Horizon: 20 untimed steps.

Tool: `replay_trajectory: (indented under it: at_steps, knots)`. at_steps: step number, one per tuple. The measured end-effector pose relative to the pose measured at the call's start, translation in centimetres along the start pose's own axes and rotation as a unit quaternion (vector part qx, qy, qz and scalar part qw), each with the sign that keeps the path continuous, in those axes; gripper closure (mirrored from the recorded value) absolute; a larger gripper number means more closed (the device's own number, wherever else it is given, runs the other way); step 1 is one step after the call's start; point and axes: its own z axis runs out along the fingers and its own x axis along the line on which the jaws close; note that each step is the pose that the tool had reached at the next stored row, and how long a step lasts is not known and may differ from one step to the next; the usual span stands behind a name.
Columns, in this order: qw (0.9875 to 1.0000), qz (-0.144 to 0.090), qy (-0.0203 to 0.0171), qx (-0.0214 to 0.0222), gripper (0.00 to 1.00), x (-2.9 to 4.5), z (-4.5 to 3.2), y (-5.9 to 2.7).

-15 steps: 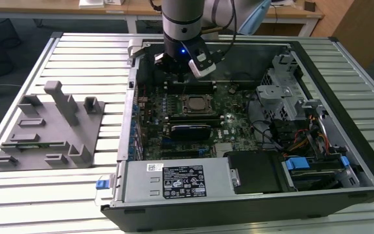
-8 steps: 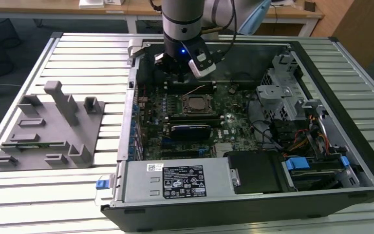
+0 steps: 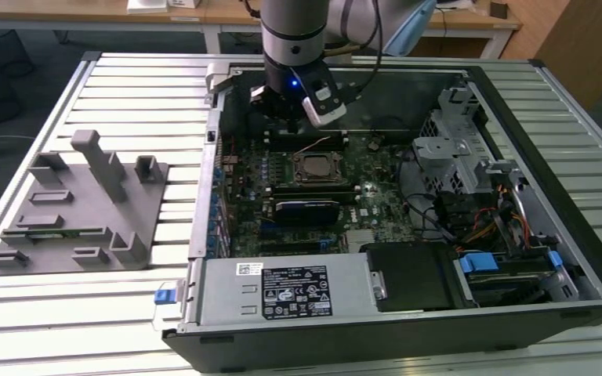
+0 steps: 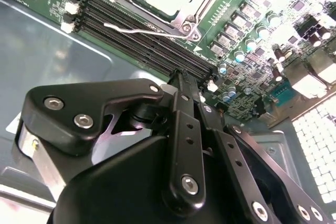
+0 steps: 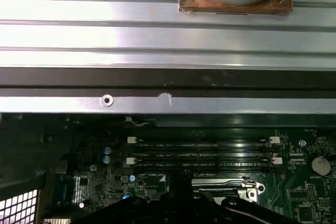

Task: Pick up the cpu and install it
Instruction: 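Install the first cpu locking lever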

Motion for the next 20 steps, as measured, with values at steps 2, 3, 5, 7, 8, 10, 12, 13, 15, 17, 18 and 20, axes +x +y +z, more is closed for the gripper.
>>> replay_trajectory:
  at_steps: [2,3,5,7,8,10,12,13,15,17,18,20]
  knots:
    - [1.0000,0.004,-0.0010,0.0006,0.89,-0.09,0.03,-0.01]
    - [1.0000,0.005,-0.0012,0.0007,0.89,-0.15,0.07,-0.02]
    - [1.0000,0.005,-0.0017,0.0005,0.89,-0.30,0.23,-0.05]
    - [1.0000,0.004,-0.0034,0.0003,0.89,-0.46,0.39,-0.09]
    - [1.0000,0.004,-0.0046,0.0003,0.89,-0.55,0.47,-0.11]
    - [1.0000,0.003,-0.0074,0.0003,0.89,-0.74,0.61,-0.14]
    - [0.9999,0.002,-0.0111,0.0002,0.89,-0.91,0.72,-0.16]
    - [0.9999,0.002,-0.0130,0.0001,0.89,-1.00,0.77,-0.18]
    - [0.9999,0.001,-0.0167,0.0000,0.89,-1.20,0.88,-0.20]
    - [0.9998,0.000,-0.0206,-0.0001,0.89,-1.41,1.00,-0.22]
    - [0.9997,0.000,-0.0225,-0.0002,0.89,-1.51,1.05,-0.24]
    - [0.9997,-0.001,-0.0262,-0.0003,0.89,-1.71,1.18,-0.27]
